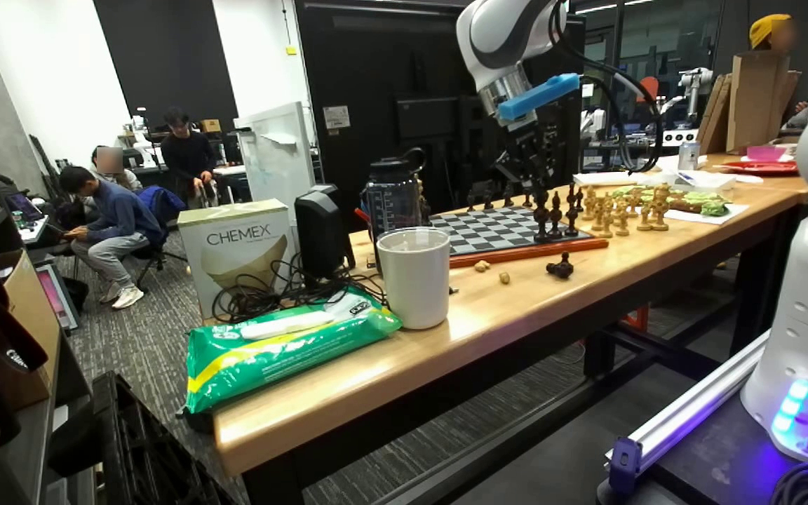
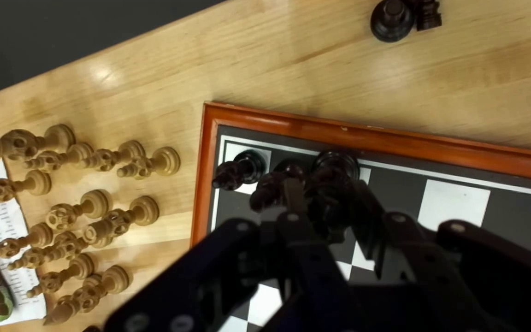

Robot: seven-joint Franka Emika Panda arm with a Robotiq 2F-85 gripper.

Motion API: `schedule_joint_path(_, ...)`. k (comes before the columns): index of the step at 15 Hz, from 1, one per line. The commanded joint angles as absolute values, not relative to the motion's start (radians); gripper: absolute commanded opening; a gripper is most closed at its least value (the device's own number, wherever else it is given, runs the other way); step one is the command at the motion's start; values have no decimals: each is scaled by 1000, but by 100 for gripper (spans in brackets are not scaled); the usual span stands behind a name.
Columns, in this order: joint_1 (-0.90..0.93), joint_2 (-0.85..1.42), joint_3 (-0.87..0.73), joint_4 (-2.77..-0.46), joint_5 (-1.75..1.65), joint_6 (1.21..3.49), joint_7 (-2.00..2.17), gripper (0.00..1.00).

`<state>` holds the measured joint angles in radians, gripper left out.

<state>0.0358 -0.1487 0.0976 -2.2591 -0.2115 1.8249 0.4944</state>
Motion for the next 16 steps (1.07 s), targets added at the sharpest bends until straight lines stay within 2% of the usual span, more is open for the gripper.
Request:
schedule_joint_path(1, 33, -151, 93, -2259, -216, 1829, 478, 54)
schedule_joint_path(2, 33, -150, 94, -2258, -217, 1826, 477, 54)
schedule_joint_path(3, 34, -151, 95, -2259, -218, 1825, 479, 59)
schedule_joint_path(9, 37, -158, 97, -2265, -212, 1825, 479, 98)
schedule_joint_path(16, 58, -242, 136, -2228, -193, 1706, 527, 100)
